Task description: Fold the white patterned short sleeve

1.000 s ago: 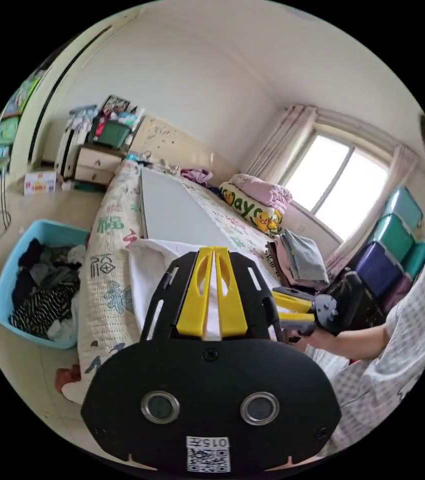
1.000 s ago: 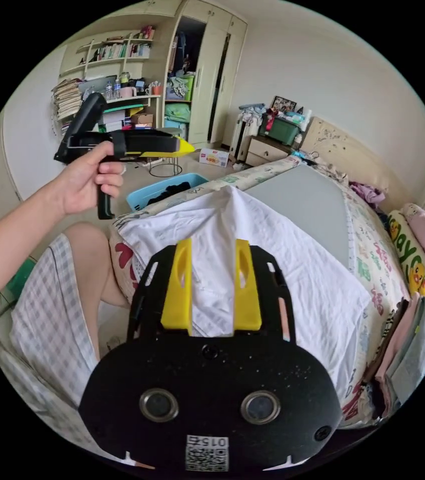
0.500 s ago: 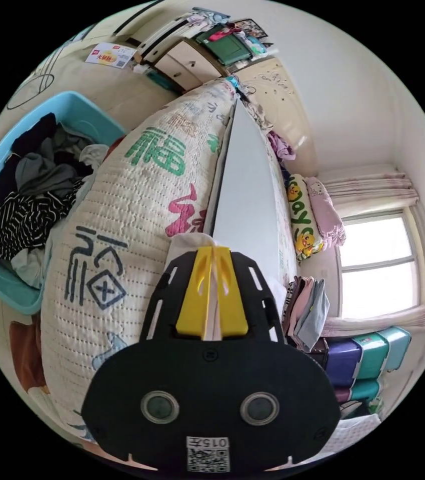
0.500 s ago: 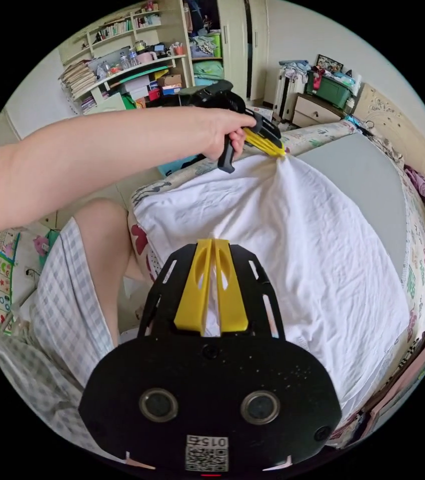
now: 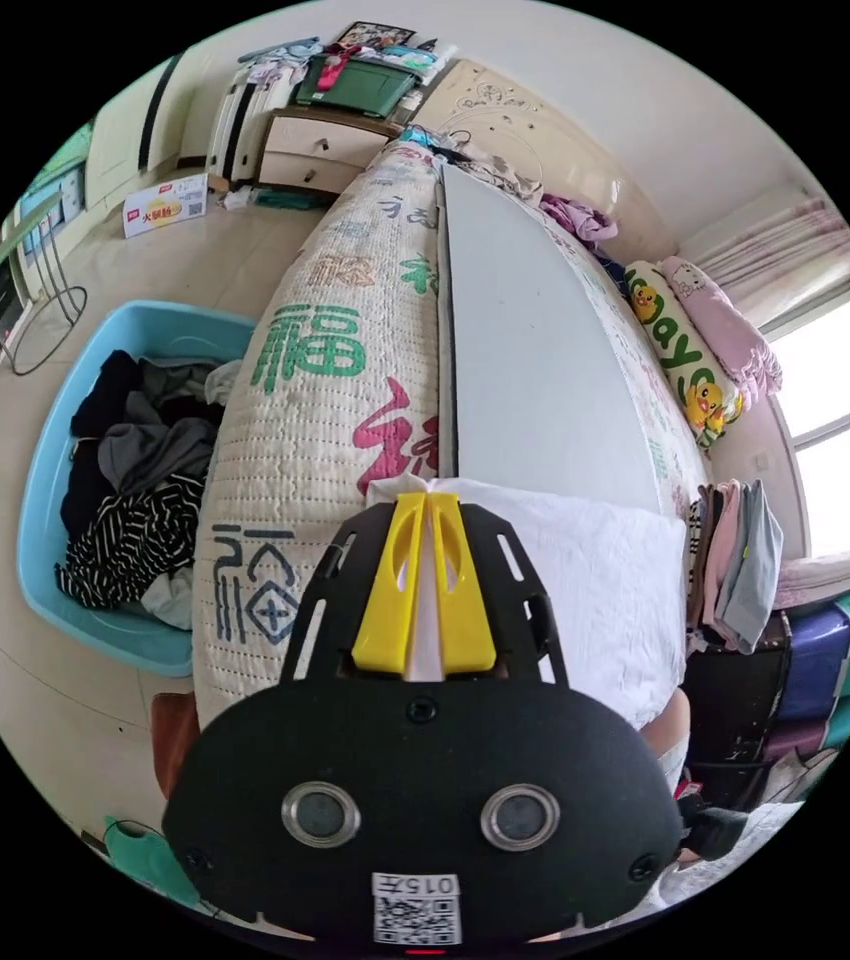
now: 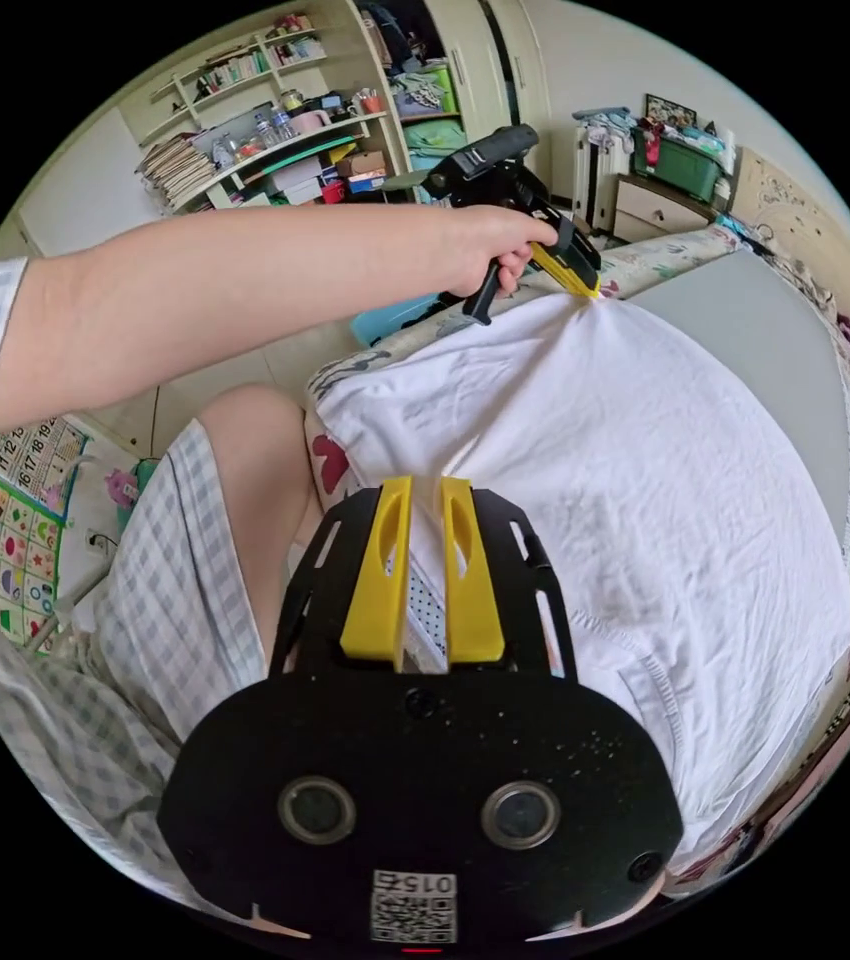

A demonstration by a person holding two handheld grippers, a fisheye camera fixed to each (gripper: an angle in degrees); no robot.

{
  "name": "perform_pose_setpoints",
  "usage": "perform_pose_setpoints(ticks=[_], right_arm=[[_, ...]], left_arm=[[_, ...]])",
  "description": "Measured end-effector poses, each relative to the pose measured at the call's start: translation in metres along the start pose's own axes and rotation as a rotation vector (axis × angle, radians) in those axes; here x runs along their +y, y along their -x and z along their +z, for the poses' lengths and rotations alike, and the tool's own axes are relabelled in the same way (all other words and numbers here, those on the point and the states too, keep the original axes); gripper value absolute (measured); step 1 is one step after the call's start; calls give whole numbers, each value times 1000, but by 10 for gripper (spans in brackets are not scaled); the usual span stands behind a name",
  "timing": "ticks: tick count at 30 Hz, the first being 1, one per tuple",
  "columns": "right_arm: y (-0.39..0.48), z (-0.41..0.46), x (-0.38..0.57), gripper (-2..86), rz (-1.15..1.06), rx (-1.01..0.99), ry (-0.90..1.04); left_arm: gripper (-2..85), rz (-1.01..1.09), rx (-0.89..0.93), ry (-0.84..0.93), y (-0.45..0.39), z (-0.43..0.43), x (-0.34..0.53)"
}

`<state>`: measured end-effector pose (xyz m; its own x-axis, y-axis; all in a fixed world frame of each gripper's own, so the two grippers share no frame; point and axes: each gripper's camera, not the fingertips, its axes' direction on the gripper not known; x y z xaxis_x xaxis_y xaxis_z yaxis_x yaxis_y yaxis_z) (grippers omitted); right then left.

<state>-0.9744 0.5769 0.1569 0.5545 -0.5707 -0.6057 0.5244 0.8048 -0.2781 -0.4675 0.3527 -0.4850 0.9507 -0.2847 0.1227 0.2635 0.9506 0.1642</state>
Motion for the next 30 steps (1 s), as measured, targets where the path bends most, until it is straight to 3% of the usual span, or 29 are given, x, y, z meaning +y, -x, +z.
perform_pose_setpoints(ticks=[3, 7, 12, 16, 20, 30], right_arm=[[2, -14, 31, 48, -11, -62, -62], [-14, -39, 87, 48, 94, -46, -147], [-78, -79, 198, 49, 489, 190, -219], [-114, -83, 261, 47, 705, 209, -188], [-120, -61, 300, 56, 780, 256, -139], [-133, 6, 337, 70, 854, 141, -141]], left_arm=[[-6, -23, -3, -21, 3, -20, 16], [-1, -7, 180, -89, -1, -62, 76], [47, 29, 294, -42, -26, -80, 174], [65, -61, 379, -7, -35, -64, 232], [63, -91, 379, 48, -48, -46, 248], [78, -110, 297, 92, -91, -13, 237]])
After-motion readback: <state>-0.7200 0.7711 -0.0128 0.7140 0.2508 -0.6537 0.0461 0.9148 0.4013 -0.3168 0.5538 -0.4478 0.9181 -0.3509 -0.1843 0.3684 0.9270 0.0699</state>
